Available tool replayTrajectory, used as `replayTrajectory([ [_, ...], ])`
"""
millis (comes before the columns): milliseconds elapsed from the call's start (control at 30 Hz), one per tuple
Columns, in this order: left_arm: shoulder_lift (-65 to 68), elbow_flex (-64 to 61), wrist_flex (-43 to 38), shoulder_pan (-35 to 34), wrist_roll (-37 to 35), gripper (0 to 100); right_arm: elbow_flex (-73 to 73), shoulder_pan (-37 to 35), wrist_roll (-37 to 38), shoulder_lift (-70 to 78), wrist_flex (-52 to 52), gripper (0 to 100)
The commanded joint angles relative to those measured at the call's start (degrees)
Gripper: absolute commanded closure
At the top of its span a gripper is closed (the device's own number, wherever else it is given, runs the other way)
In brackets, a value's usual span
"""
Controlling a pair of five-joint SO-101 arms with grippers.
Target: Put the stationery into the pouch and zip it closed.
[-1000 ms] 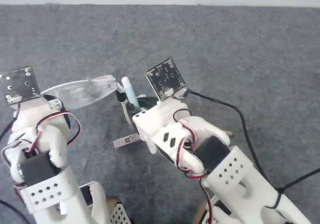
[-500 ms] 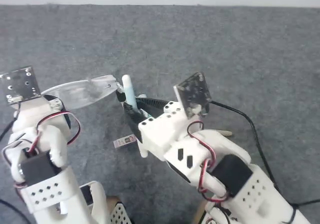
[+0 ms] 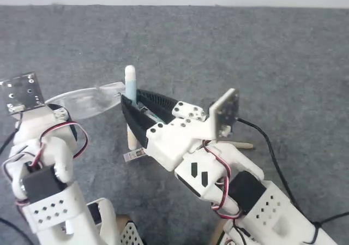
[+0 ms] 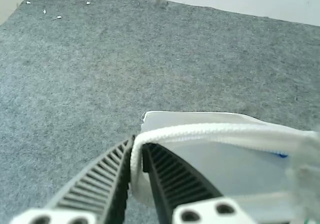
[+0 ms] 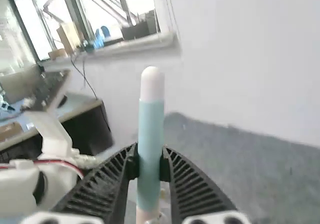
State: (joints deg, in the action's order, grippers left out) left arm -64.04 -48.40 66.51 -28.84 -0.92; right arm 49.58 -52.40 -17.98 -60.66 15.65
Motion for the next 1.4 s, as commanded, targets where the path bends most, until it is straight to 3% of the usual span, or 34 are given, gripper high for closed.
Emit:
replayTrajectory([
  [0, 0.7, -0.7, -1.1, 0.4, -0.3, 99, -0.4, -0.4, -0.4, -1.0, -5.8, 99.2],
  [567, 0.7, -1.9, -1.1, 0.4, -0.4, 99, -0.4, -0.4, -0.4, 0.6, -24.9, 99.2],
  [1000, 0.7, -2.1, -1.1, 0.4, -0.5, 99, -0.7, -0.4, -0.4, 24.8, -53.7, 99.2],
  [1267, 0.7, -2.2, -2.2, 0.4, -0.5, 99, -0.4, -0.4, -0.4, 29.8, -54.2, 99.2],
  [1367, 0.7, -2.2, -2.2, 0.4, -0.5, 99, -0.2, -0.7, 3.3, 29.8, -54.2, 99.2],
])
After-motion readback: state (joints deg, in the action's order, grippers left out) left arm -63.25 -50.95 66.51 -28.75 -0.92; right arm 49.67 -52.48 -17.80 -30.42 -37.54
